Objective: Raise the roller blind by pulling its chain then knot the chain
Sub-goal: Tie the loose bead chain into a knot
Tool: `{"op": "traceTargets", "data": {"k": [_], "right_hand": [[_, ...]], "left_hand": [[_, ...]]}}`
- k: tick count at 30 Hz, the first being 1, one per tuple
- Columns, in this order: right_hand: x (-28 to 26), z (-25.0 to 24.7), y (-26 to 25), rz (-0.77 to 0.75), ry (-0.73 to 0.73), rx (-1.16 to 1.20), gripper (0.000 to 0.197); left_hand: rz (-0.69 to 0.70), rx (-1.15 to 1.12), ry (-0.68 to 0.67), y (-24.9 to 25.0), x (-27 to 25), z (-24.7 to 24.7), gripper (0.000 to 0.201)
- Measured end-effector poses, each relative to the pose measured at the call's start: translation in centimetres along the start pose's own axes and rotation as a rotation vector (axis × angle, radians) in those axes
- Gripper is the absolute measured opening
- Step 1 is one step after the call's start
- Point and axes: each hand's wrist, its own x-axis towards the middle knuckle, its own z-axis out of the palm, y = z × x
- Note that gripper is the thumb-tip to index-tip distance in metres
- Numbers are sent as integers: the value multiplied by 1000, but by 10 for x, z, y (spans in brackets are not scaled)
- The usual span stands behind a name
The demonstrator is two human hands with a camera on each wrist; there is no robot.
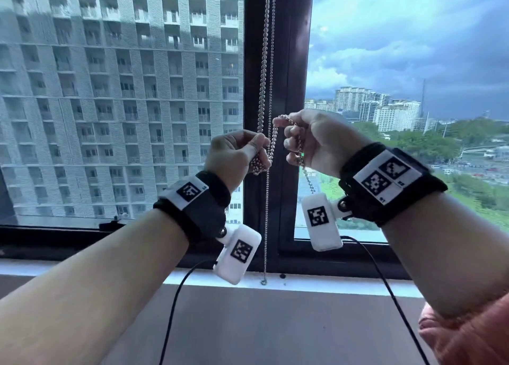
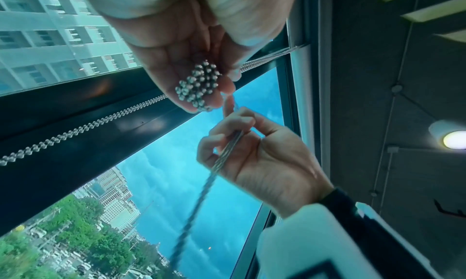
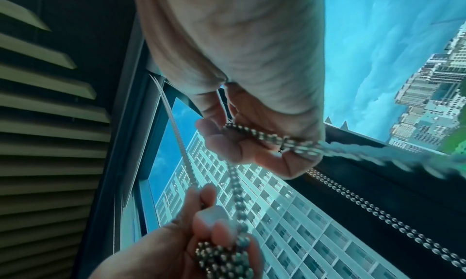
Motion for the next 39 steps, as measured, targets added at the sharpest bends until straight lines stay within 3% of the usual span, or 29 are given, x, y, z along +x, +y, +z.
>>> {"op": "traceTargets", "data": {"k": [7, 10, 14, 19, 22, 25, 29, 33, 36, 39], "right_hand": [[-4, 14, -8, -58, -56, -40, 18], [-6, 19, -5, -101, -37, -97, 17], [-8, 22, -3, -132, -21, -119, 16], [-9, 21, -4, -121, -36, -138, 17], [-10, 20, -4, -97, -50, -150, 16], [-12, 19, -6, -88, -52, -115, 16], [-14, 18, -5, -111, -18, -64, 13], [-13, 19, 0, -149, 48, -4, 14], [-12, 22, 2, -167, 89, 23, 13], [-12, 24, 4, -177, 137, 24, 13]], "left_hand": [[-10, 50, -76, 3, -5, 7, 16], [-71, -14, -41, 2, -3, 9, 22], [-52, 27, 15, 2, -2, 13, 8], [4, 133, 46, -2, 2, 15, 38], [-45, 58, -7, 2, 2, 16, 46], [-105, -21, -29, 4, 4, 16, 39], [-149, -100, 49, 10, 3, 15, 2], [-205, -225, 104, 15, 0, 13, 24], [-210, -267, 112, 19, -3, 14, 20], [-158, -139, 44, 22, -6, 17, 16]]}}
